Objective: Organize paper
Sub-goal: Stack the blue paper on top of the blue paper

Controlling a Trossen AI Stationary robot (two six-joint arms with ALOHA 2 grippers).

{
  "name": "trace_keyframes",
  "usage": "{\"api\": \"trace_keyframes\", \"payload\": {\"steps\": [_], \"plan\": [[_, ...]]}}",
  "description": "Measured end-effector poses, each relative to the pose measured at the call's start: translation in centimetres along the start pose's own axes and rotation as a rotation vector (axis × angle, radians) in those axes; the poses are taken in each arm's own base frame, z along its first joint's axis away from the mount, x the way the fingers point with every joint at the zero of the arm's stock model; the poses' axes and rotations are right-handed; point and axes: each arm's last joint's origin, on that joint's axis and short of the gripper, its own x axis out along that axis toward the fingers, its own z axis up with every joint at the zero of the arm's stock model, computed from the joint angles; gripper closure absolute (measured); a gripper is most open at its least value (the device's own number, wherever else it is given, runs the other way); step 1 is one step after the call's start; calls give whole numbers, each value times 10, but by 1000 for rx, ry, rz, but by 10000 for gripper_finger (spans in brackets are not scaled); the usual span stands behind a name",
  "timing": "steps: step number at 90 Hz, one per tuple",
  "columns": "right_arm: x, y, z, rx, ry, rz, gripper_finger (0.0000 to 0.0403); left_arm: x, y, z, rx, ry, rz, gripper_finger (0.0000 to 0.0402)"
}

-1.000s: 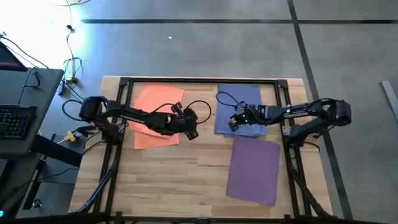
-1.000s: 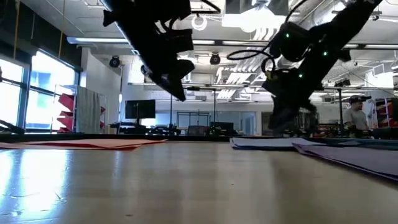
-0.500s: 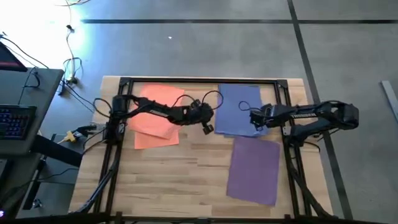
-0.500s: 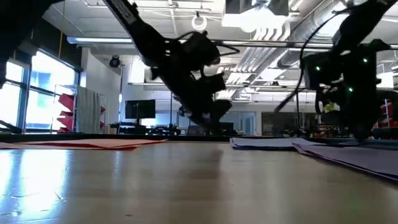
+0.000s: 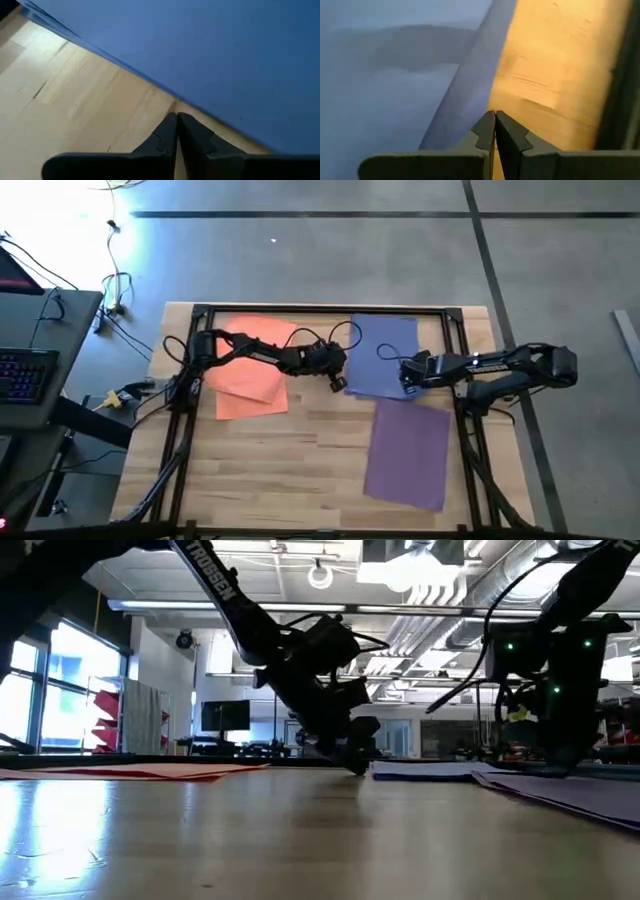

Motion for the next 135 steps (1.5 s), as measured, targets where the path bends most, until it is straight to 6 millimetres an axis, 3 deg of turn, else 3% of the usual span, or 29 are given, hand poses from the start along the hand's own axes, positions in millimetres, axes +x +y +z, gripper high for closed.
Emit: {"api": "trace_keyframes", "payload": {"steps": [30,60,80,108,135], "plan": [[-1,3,3,-11,-29,32,403,0,-3,0,-5,-13,-20,401],[-5,2,2,-27,5,44,403,-30,-4,9,22,61,-5,402],[-3,4,-4,-80,4,66,403,-24,-5,-4,-24,89,-36,402],[-5,14,-1,-70,-39,165,403,-19,-11,-4,-31,49,-80,401],[-5,14,0,-75,-80,141,403,-19,-19,-7,-21,51,-81,401]]}}
